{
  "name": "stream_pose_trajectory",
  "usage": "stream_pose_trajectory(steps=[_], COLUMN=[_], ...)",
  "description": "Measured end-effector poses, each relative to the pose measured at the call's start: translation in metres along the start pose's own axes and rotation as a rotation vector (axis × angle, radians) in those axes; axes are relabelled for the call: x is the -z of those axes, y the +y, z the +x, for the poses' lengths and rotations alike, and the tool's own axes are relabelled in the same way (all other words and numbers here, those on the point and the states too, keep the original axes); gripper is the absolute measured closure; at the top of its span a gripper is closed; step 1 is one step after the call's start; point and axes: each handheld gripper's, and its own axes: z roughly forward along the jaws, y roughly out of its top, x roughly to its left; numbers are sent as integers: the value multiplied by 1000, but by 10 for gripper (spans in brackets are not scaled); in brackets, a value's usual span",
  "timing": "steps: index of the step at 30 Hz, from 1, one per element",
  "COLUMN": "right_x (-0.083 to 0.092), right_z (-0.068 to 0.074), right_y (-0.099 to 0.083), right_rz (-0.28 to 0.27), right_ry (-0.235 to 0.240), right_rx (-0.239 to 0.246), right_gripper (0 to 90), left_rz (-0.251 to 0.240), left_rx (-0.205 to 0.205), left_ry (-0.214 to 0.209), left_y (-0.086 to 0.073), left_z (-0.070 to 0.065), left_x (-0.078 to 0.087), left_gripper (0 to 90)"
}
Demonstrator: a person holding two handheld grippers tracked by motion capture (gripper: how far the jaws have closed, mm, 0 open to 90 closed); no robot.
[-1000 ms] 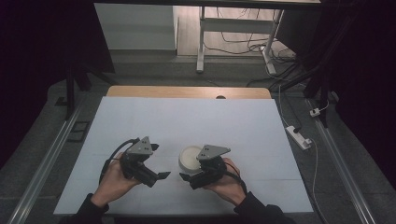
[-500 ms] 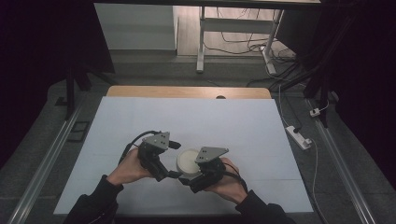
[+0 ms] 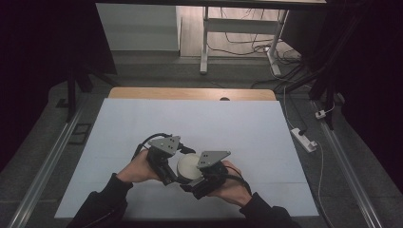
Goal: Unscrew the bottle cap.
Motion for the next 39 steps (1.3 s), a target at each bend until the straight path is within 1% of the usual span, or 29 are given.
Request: stream_pose_trajectory(steps=[4,8,12,13,14,15,16,17,18,20,21,25,26,27,28,29,30,31,33,35,36,37,39], right_x=[0,0,0,0,0,0,1,1,1,1,1,3,3,3,4,5,6,6,7,7,6,6,6], right_z=[-3,-6,-11,-12,-13,-14,-14,-15,-15,-15,-16,-15,-15,-15,-15,-16,-16,-16,-15,-12,-11,-10,-7], right_y=[0,0,-1,-1,-1,-1,-1,-1,-2,-2,-2,-1,-1,-1,-1,-1,-1,-1,-1,0,0,1,2], right_rz=[3,6,9,10,10,11,11,14,14,13,11,2,0,0,-4,-5,-6,-6,-8,-8,-7,-8,-7], right_ry=[-41,-95,-152,-166,-177,-185,-194,-196,-195,-194,-188,-170,-165,-165,-150,-139,-128,-115,-84,-56,-42,-25,-1], right_rx=[-23,-61,-96,-100,-107,-115,-115,-118,-121,-118,-114,-95,-93,-93,-79,-72,-65,-59,-42,-23,-14,-6,8], right_gripper=[59,59,60,59,59,59,59,60,60,59,60,60,60,60,60,60,60,60,60,60,60,60,60], left_rz=[2,-8,1,-1,-1,-5,-2,-9,-10,-9,-8,-39,-38,-38,-28,-28,-26,-23,-22,-22,-22,-15,-1], left_rx=[39,117,188,211,226,239,243,254,253,235,228,202,191,191,153,137,122,108,83,60,60,41,22], left_ry=[66,144,242,266,284,297,300,303,304,293,280,225,211,211,191,162,139,126,74,42,42,15,-3], left_y=[2,4,10,12,13,14,14,14,13,13,12,11,11,11,9,8,7,6,4,3,3,3,4], left_z=[-1,-3,-6,-8,-9,-9,-9,-9,-9,-8,-7,-4,-3,-3,-1,0,0,1,2,1,1,1,-1], left_x=[-2,-6,-13,-15,-17,-18,-18,-19,-19,-18,-17,-6,-3,-3,4,6,8,9,10,10,10,9,7], left_gripper=[84,83,84,83,84,83,83,83,83,82,81,60,54,42,32,37,37,37,37,39,41,43,49])
